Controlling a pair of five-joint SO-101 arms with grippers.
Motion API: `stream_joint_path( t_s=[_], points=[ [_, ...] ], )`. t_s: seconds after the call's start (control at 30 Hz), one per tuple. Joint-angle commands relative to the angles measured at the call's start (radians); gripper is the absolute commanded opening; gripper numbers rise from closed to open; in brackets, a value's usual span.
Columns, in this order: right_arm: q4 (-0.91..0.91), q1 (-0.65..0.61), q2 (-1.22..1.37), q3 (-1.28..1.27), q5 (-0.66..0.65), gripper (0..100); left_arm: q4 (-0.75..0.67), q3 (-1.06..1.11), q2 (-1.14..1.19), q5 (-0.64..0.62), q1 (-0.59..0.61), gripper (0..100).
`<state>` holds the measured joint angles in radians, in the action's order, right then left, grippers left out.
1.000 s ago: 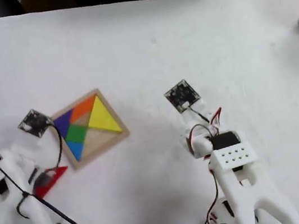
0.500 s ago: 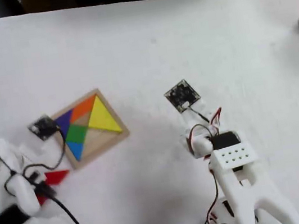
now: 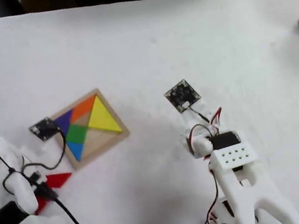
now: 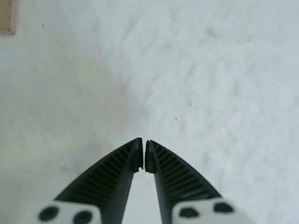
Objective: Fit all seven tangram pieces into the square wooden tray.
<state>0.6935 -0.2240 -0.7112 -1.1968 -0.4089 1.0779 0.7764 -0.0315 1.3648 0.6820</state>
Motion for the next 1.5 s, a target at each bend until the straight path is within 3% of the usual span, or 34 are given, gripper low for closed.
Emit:
stream_joint_path(
  t_s=[0.0, 0.17, 0.37, 0.6, 0.8, 1.17, 1.47],
  points=[
    [-0.019, 0.004, -0.004, 0.008, -0.002, 1.8, 0.176, -0.066, -0.001, -0.02, -0.013, 23],
    [-0.019, 0.004, -0.004, 0.008, -0.002, 1.8, 0.402, -0.173, 0.002, -0.023, -0.013, 9],
    [-0.019, 0.004, -0.004, 0.008, -0.002, 1.8, 0.582, -0.203, 0.001, -0.025, -0.013, 9],
    [-0.019, 0.007, -0.004, 0.008, -0.002, 1.8, 0.644, -0.204, -0.002, -0.026, -0.013, 9],
    [-0.019, 0.01, -0.004, 0.008, -0.002, 1.8, 0.623, -0.204, -0.002, -0.115, -0.013, 9],
    [-0.015, 0.012, -0.01, 0.008, -0.002, 1.8, 0.315, -0.101, -0.001, -0.249, -0.015, 7],
    [-0.018, 0.012, -0.008, 0.008, -0.002, 1.8, 0.311, -0.084, -0.001, -0.252, -0.015, 2]
  ],
)
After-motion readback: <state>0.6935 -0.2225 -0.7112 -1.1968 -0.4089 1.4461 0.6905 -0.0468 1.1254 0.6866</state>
